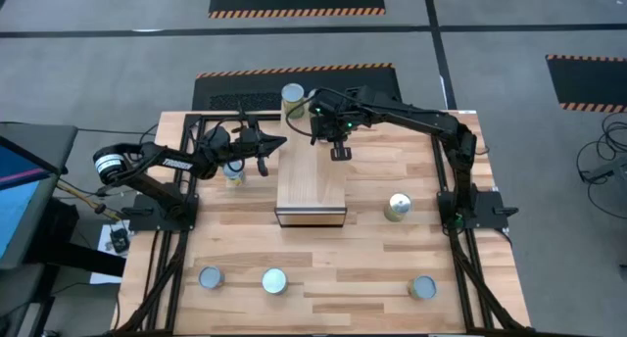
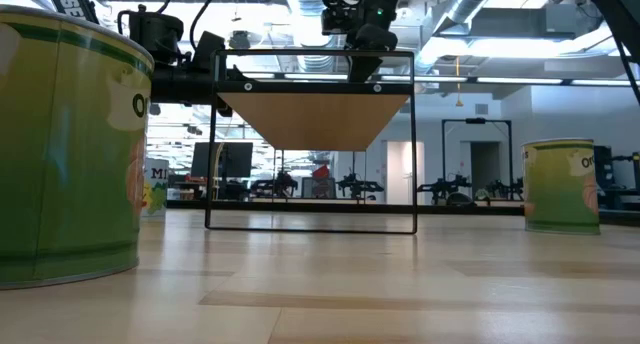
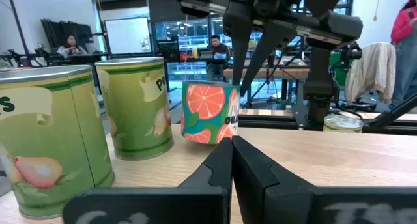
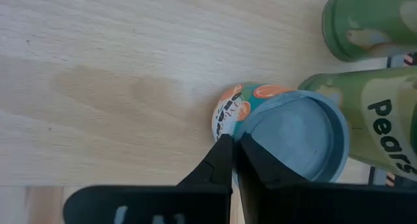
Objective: Pick and place cans onto a shelf
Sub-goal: Put the small canned oranges on the shelf, then put the canned corn on the shelf
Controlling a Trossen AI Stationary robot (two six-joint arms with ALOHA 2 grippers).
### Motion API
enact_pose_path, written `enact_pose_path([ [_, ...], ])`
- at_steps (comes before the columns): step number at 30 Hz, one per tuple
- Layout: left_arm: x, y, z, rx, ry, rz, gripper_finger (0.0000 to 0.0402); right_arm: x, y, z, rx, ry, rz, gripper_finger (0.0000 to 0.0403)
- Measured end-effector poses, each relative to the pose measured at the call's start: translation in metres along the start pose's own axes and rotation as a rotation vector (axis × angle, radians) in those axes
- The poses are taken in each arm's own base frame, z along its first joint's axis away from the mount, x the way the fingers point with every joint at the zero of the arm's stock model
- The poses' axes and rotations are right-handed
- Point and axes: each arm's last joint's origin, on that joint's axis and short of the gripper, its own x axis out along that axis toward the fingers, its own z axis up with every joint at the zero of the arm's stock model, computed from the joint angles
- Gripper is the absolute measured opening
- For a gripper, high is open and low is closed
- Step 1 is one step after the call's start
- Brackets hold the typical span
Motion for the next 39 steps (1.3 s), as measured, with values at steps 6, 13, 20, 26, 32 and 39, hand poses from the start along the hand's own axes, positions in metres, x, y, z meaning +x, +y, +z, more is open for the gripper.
enact_pose_path([
  [6, 0.0, 0.0, 0.0, 0.0, 0.0, 0.0, 0.0, 0.0, 0.002, 0.001, -0.001, -0.024, 0.048, 0.0032],
  [13, 0.0, 0.0, 0.0, 0.0, 0.0, 0.0, 0.0, 0.0, 0.002, 0.002, 0.003, -0.027, 0.043, 0.0063],
  [20, 0.0, 0.0, 0.0, 0.0, 0.0, 0.0, 0.0, 0.0, 0.002, 0.003, 0.011, -0.038, 0.032, 0.0092],
  [26, 0.0, 0.0, 0.0, -0.001, 0.001, 0.0, 0.0, -0.02, 0.011, 0.005, -0.027, -0.052, -0.04, 0.0077],
  [32, 0.0, 0.0, 0.0, -0.001, 0.003, -0.001, 0.0, -0.058, 0.024, -0.005, -0.005, -0.189, -0.045, 0.001],
  [39, 0.0, 0.0, -0.001, -0.003, 0.008, -0.002, 0.0, -0.053, 0.058, -0.049, 0.063, -0.373, -0.097, 0.0006],
])
